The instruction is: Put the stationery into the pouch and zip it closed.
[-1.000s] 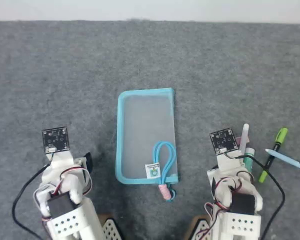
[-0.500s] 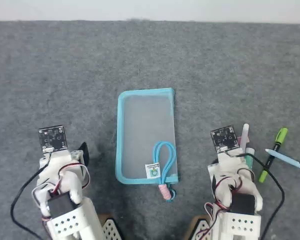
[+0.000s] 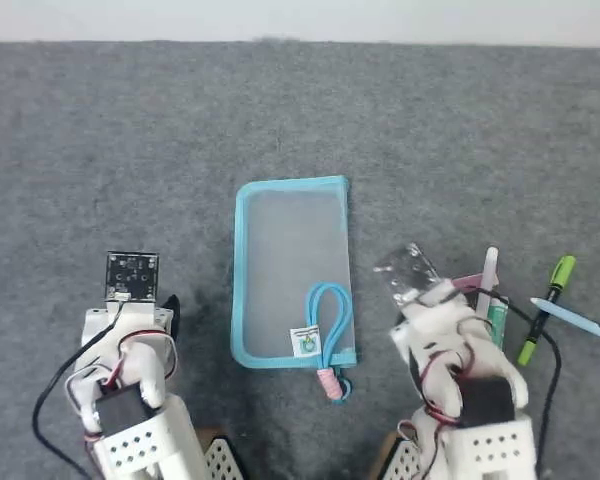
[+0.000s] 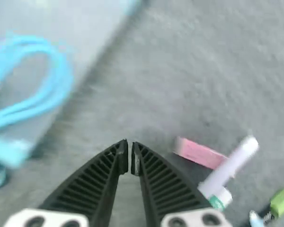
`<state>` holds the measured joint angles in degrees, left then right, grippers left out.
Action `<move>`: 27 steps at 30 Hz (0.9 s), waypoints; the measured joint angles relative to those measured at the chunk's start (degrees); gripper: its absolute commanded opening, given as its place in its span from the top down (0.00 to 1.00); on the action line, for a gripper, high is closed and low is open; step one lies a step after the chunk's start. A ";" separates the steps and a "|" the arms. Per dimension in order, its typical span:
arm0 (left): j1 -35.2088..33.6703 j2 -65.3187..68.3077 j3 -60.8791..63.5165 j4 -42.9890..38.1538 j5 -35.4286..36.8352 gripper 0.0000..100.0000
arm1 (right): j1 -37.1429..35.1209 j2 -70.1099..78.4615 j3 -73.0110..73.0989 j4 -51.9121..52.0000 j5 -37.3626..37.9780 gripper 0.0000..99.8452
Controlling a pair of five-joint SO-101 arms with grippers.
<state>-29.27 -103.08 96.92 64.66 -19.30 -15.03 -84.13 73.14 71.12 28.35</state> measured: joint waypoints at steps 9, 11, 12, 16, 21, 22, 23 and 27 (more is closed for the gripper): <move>0.00 0.00 0.00 0.00 -0.18 0.75 | -31.47 32.09 -16.26 5.71 0.00 0.99; 0.00 0.00 0.00 0.00 -0.18 0.75 | -37.27 34.64 -16.53 5.71 0.00 0.99; 0.00 0.00 0.00 0.00 -0.18 0.75 | -38.95 35.43 -16.53 5.71 0.00 0.99; 0.00 0.00 0.00 0.00 -0.18 0.75 | -40.44 38.77 -16.53 3.08 -1.93 0.99; 0.00 0.00 0.00 0.00 -0.18 0.75 | -40.44 47.82 -16.53 -5.27 -4.31 0.99; 0.00 0.00 0.00 0.00 -0.18 0.75 | -39.65 50.11 -16.62 -7.12 -4.75 0.99; 0.00 0.00 0.00 0.00 -0.18 0.75 | -38.42 52.31 -16.70 -8.88 -5.01 0.99; 0.00 0.00 0.00 0.00 -0.18 0.75 | -30.68 61.27 -19.87 -13.71 -5.54 0.99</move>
<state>-29.27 -103.08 96.92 64.66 -19.47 -45.71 -22.86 53.27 57.41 22.81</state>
